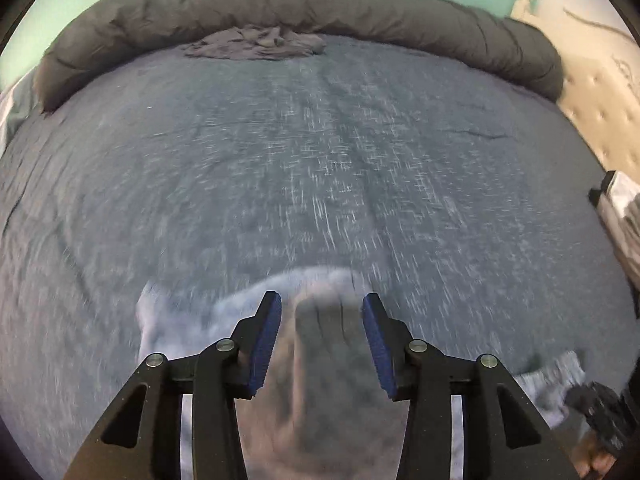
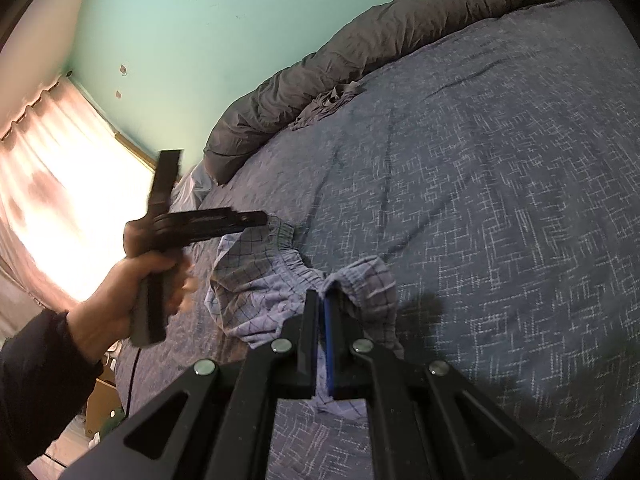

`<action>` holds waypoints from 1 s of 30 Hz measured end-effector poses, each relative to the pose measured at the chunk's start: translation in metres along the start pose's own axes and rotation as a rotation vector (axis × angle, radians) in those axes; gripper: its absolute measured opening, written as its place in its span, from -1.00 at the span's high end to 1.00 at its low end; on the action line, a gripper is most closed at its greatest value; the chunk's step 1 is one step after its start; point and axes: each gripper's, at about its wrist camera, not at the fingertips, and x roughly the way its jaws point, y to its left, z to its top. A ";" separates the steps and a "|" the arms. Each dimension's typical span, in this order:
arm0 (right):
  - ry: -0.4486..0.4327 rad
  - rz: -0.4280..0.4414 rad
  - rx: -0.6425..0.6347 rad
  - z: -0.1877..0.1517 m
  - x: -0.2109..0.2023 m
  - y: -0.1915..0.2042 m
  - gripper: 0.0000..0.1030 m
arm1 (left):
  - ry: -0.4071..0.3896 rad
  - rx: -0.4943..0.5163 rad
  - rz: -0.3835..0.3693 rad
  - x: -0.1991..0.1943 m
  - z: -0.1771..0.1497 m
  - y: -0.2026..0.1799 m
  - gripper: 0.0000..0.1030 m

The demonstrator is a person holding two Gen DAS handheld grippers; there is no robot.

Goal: Fold clothes

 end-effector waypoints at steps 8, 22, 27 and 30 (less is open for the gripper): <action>0.010 0.007 0.012 -0.001 0.003 -0.002 0.95 | 0.062 0.006 -0.049 0.018 -0.007 0.007 0.88; -0.067 0.041 -0.029 0.008 -0.027 0.024 0.95 | -0.181 -0.028 -0.097 -0.139 -0.058 0.044 0.89; -0.137 0.066 -0.120 0.018 -0.064 0.066 0.95 | -0.263 -0.040 -0.105 -0.204 -0.073 0.055 0.90; -0.173 0.074 -0.166 0.030 -0.089 0.091 0.95 | -0.318 -0.038 -0.115 -0.243 -0.079 0.057 0.90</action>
